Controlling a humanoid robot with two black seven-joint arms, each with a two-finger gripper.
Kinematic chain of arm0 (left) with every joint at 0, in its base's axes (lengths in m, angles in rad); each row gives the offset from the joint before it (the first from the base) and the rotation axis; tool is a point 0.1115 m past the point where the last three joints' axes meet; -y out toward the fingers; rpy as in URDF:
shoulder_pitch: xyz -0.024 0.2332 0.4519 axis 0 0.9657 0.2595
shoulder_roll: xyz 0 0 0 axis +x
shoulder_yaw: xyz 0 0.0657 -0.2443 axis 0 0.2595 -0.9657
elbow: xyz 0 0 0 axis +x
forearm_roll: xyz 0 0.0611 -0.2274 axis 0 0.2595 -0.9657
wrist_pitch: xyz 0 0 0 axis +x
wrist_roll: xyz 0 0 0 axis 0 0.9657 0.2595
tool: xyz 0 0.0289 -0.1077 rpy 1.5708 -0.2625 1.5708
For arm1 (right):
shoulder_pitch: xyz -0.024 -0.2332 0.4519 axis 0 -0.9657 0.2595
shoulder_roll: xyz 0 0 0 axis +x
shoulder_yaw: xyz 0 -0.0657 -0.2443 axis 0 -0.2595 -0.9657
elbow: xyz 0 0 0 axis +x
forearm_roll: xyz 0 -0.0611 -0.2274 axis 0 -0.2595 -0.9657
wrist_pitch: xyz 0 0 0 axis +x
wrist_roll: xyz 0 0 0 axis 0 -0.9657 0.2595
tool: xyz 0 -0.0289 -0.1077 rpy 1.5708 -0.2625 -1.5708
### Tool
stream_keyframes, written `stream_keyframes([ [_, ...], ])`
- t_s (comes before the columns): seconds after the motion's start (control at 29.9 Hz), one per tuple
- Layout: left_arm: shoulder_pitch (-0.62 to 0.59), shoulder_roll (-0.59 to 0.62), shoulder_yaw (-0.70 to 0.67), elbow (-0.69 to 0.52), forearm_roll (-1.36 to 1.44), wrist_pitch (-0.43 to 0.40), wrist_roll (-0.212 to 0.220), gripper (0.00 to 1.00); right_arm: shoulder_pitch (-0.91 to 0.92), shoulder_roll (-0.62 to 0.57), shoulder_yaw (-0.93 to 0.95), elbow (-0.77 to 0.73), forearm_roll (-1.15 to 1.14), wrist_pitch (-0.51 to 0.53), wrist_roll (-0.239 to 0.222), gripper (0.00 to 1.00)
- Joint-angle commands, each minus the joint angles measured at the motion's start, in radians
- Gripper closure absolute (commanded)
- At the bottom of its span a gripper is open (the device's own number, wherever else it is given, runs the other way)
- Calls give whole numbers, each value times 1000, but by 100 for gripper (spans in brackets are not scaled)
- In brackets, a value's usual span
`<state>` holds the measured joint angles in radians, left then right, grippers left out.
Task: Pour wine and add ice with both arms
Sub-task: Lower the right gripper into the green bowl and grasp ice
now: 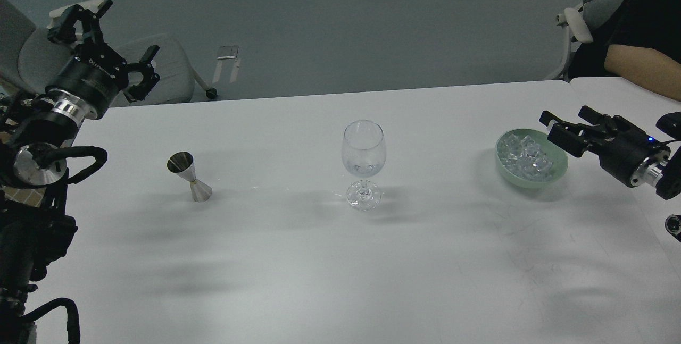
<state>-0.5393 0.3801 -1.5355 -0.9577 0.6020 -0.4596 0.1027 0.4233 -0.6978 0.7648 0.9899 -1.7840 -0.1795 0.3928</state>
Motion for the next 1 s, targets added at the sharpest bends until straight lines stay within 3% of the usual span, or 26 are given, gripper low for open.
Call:
stream_keyframes([
  [0.0,-14,-3,2,-4,29,-10,-35,2,5,34,-1,-36,-40,2,0,0],
  [0.13,-18,-6,2,-12,29,-11,-54,2,12,57,-24,-63,-46,15,5,0],
  [0.27,-30,-4,23,-18,30,-11,-98,2,38,83,-51,-99,-45,17,6,0],
  [0.5,-37,-4,41,-18,30,-10,-100,2,51,126,-70,-129,-43,49,-6,1],
  [0.74,-36,-4,41,-18,30,-8,-100,2,48,129,-71,-135,-43,60,-35,11],
  [0.87,-36,-4,41,-19,30,-8,-100,2,48,126,-73,-145,-43,63,-51,26],
  [0.97,-36,-4,41,-19,30,-10,-100,2,51,127,-90,-145,-43,68,-61,32],
])
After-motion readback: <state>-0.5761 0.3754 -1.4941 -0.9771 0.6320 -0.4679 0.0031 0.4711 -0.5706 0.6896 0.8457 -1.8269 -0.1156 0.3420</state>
